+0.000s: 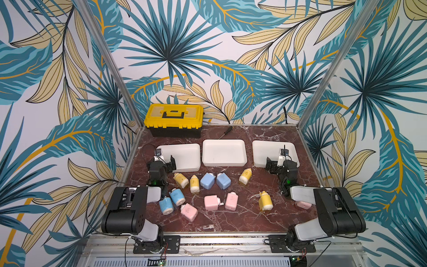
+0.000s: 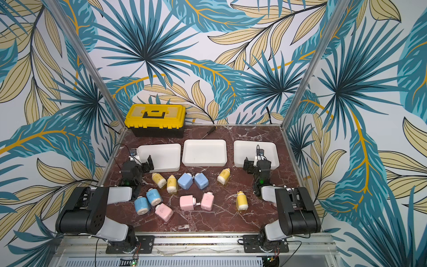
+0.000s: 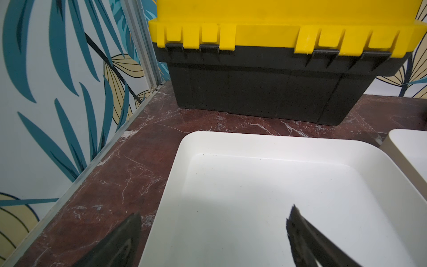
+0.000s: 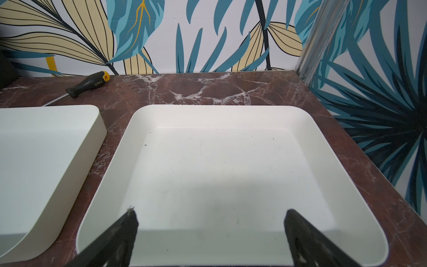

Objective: Place the pencil sharpeners by color into the storage box
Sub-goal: Pick up the pencil sharpener from the center of the board.

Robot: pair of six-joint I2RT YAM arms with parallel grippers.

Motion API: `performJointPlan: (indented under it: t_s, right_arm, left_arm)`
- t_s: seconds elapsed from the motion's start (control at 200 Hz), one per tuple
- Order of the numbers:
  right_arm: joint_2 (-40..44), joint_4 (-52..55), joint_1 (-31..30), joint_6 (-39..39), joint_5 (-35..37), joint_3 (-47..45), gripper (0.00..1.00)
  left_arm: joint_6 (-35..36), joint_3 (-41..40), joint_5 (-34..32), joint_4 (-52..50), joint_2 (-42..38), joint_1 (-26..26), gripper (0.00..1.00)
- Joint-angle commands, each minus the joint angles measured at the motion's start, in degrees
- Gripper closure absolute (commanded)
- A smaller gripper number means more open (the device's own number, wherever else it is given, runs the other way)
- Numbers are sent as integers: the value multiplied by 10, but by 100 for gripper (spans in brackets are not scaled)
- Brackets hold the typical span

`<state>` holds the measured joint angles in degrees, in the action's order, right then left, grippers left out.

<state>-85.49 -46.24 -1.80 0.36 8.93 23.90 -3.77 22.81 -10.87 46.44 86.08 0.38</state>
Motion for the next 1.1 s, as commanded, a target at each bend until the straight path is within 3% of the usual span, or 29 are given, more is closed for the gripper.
performJointPlan:
  t_s: [0.0,0.135,0.195,0.26,0.385,0.461,0.541,0.591,0.631,0.686,0.796,0.921,1.096]
  right_arm:
    - [28,29,0,-7,-18,11,1]
    - [86,242,-1,15,16,87,1]
    - [107,315,-1,43,41,111,1]
    - [137,397,-1,78,62,139,1]
    - [210,539,-1,175,106,188,1]
    - [245,644,0,262,149,223,1]
    - [267,692,0,261,116,249,1]
    - [272,711,0,263,89,265,1]
    - [273,724,0,267,69,279,1]
    - [270,739,0,271,44,300,1]
    - [242,790,-2,276,9,363,1]
    - [176,885,-20,266,-14,467,1]
    - [95,1062,-97,287,54,615,1]
  left_arm:
    - [14,14,-1,-18,-41,-2,1]
    - [-11,-29,-25,-22,-151,-3,1]
    - [-61,-50,-38,-23,-216,-3,1]
    - [-172,-66,-47,-43,-307,0,1]
    - [-304,-50,49,-133,-469,15,1]
    - [-381,-43,66,-165,-541,25,1]
    - [-451,-41,68,-175,-601,35,1]
    - [-445,-25,97,-187,-624,38,1]
    - [-417,9,123,-231,-628,38,1]
    - [-405,102,124,-387,-611,38,1]
    - [-356,287,127,-643,-504,38,1]
    - [-366,367,144,-705,-416,39,1]
    - [-364,445,215,-790,-292,42,1]
